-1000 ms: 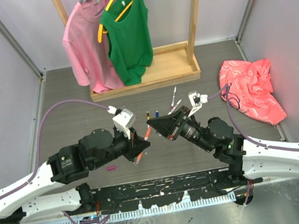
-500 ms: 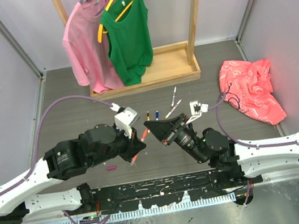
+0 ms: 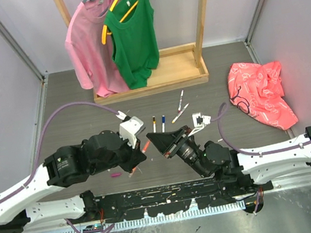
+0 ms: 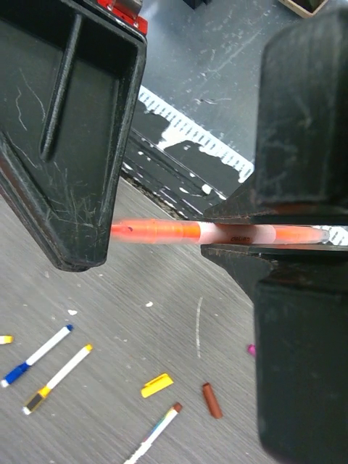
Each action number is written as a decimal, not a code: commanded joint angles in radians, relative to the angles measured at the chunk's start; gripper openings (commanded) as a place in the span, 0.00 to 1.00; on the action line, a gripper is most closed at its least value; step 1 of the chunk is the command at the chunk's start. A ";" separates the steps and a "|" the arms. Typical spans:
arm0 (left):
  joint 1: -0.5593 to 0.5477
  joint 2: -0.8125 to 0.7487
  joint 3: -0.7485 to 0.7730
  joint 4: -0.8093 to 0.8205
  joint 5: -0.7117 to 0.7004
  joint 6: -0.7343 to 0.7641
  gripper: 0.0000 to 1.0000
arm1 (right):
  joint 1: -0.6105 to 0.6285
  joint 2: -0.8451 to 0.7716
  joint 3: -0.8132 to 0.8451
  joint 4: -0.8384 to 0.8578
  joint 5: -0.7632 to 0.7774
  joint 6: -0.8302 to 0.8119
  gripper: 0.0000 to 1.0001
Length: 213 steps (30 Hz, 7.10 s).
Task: Insert the pens into the pen caps
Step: Press the pen cap onto the pen, then place the pen at the center of the board, then pick up the pen from the center of the board.
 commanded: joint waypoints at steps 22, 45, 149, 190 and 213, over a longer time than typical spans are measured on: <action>0.033 -0.015 -0.048 0.666 0.014 -0.018 0.00 | -0.029 -0.163 0.330 -0.541 -0.180 -0.427 0.17; 0.032 -0.123 -0.225 0.570 -0.003 -0.084 0.00 | -0.029 -0.384 0.218 -0.828 0.061 -0.323 0.48; 0.599 0.476 -0.168 0.513 0.021 -0.103 0.30 | -0.631 -0.464 0.007 -1.253 -0.508 0.039 0.99; 0.772 0.658 -0.221 0.465 0.073 -0.006 0.36 | -0.631 -0.449 -0.012 -1.278 -0.531 0.045 0.99; 0.777 0.618 -0.240 0.476 0.079 0.009 0.12 | -0.631 -0.434 0.030 -1.279 -0.515 0.032 0.99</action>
